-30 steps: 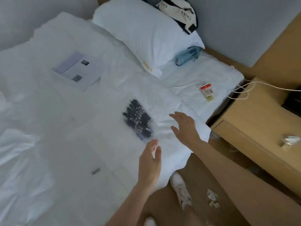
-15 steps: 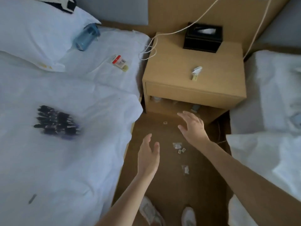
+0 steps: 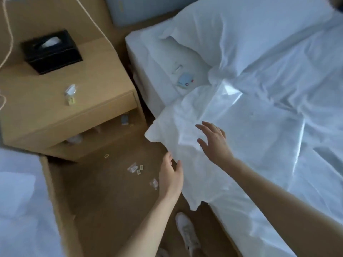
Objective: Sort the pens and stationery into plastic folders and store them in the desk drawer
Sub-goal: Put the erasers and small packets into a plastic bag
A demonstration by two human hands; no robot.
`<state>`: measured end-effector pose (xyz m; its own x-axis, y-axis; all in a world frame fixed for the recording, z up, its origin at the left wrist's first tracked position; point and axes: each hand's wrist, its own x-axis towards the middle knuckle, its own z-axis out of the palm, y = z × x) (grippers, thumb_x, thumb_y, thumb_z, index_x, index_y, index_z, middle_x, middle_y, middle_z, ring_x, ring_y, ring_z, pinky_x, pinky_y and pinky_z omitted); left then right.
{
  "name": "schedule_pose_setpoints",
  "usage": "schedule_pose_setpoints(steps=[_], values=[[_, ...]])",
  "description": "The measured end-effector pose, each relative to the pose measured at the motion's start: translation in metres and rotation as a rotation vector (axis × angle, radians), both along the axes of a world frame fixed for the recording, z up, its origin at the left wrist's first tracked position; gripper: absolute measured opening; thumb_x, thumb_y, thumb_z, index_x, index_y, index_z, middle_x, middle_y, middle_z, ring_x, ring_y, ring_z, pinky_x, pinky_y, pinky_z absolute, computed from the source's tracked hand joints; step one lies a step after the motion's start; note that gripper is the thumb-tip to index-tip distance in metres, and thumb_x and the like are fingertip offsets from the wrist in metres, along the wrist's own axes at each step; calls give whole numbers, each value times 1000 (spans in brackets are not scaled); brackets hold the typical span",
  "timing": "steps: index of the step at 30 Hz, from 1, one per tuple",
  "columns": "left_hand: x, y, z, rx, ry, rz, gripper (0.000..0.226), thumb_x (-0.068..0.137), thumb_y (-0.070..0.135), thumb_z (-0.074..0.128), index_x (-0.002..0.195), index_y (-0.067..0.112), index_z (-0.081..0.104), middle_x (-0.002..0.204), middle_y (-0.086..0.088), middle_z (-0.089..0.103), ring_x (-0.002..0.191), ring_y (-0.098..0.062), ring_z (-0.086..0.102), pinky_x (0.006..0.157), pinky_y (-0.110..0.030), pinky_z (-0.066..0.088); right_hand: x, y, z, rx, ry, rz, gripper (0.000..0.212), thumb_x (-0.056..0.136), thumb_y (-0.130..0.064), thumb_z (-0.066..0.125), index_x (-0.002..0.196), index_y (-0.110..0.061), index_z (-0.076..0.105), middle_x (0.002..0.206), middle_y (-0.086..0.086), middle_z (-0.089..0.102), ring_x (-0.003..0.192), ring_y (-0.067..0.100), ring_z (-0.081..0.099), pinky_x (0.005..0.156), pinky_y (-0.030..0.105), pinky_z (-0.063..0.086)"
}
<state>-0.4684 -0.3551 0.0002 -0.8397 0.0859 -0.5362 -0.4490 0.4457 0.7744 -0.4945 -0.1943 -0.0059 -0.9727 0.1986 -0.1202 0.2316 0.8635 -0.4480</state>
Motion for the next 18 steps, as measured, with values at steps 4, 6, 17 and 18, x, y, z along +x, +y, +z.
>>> schedule_pose_setpoints(steps=[4,6,17,18], values=[[4,66,2,49,23,-150,50,100,28,43,147,21,27,150,5,35,136,-11,35,105,-25,31,31,72,3,21,46,-179,47,90,-11,60,136,-14,49,145,10,41,135,28,35,109,34,17],[11,91,-2,57,16,-201,50,100,26,43,147,20,26,151,3,34,137,-12,34,105,-24,31,47,99,-2,53,37,-227,50,90,-14,60,137,-16,46,147,8,39,136,26,33,110,34,16],[21,146,-43,-84,192,-410,45,99,16,44,143,17,35,144,-2,42,131,-14,42,105,-26,37,90,139,-53,75,-191,-186,75,89,-38,60,150,-24,17,159,-3,8,147,16,2,116,37,-2],[18,147,-43,-121,253,-445,45,99,14,44,143,16,35,144,-2,41,130,-15,41,103,-24,35,90,139,-55,79,-183,-180,74,90,-38,59,150,-24,18,159,-3,7,147,17,2,116,37,-3]])
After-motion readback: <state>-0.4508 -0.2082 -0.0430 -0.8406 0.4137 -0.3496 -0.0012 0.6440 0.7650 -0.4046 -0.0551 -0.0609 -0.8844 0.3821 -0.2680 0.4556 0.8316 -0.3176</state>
